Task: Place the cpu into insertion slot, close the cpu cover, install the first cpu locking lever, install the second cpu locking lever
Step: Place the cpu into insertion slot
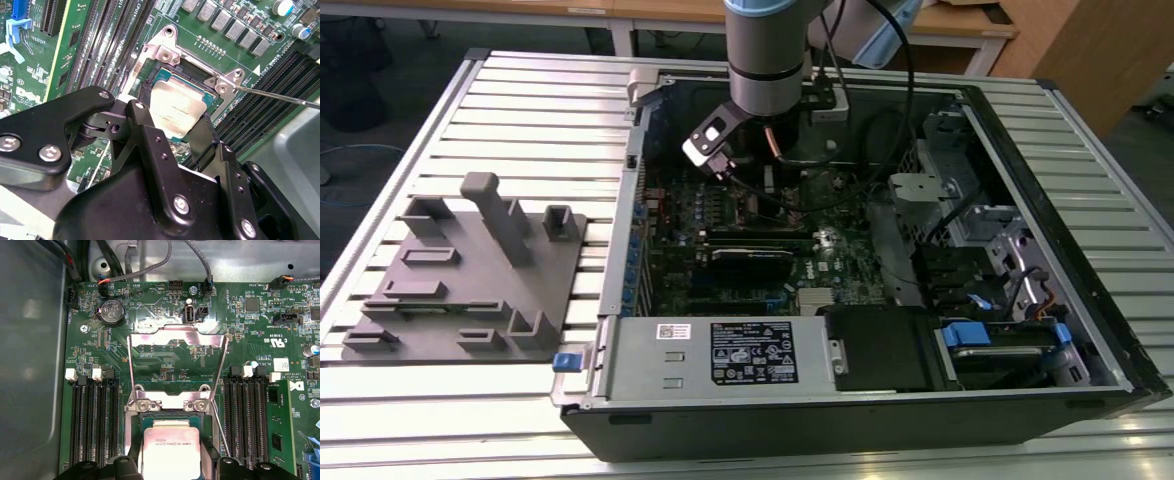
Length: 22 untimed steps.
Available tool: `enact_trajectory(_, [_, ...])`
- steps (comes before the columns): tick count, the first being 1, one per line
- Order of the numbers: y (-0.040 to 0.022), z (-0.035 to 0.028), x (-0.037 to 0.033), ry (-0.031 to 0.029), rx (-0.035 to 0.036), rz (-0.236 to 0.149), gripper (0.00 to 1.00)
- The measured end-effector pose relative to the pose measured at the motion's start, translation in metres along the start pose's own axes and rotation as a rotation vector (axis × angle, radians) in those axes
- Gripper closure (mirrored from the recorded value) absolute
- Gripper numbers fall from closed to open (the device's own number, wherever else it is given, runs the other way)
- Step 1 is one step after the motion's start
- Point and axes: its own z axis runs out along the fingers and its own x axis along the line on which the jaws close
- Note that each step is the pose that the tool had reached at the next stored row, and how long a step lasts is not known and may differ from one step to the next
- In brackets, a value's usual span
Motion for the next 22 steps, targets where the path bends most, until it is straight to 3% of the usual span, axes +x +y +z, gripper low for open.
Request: enact_trajectory(22, [-0.0001, 0.0015, -0.0009, -0.0001, 0.0, 0.0, 0.46])
